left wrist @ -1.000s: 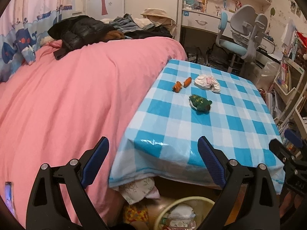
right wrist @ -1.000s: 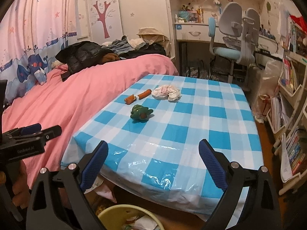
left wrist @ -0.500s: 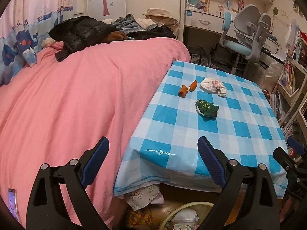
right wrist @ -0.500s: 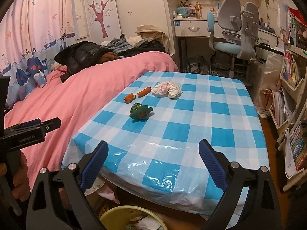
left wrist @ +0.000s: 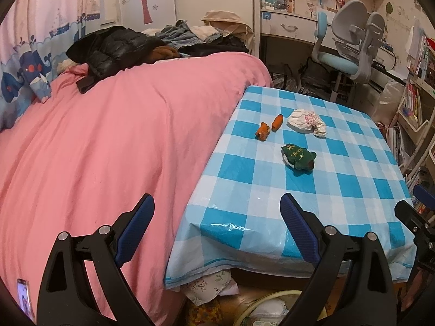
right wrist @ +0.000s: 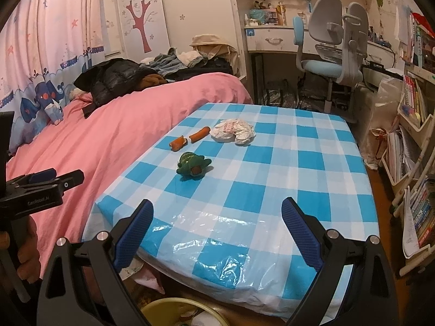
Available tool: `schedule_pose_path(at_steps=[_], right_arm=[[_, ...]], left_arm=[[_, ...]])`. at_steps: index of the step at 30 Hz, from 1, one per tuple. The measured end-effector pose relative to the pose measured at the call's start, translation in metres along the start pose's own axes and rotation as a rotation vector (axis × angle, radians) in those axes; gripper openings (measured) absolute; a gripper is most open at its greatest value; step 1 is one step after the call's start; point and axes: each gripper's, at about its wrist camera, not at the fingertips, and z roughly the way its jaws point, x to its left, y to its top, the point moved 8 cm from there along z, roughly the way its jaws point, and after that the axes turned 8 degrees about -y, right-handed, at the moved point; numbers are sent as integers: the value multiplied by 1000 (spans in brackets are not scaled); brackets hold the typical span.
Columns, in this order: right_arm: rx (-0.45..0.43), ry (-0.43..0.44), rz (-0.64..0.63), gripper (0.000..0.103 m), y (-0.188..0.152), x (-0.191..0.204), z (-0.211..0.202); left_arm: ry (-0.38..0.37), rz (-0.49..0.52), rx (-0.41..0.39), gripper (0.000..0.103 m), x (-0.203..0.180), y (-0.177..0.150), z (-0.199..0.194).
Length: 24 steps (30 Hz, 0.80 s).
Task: Collect trash
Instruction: 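Move both tools over the table toward the crusts and green plush toy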
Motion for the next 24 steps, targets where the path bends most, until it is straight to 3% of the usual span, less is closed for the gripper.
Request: schedule_pose_path(at_steps=[24], right_arm=[[23, -2, -12, 91, -1, 2, 11]], left_arm=[[-20, -43, 24, 90, 6, 9, 17]])
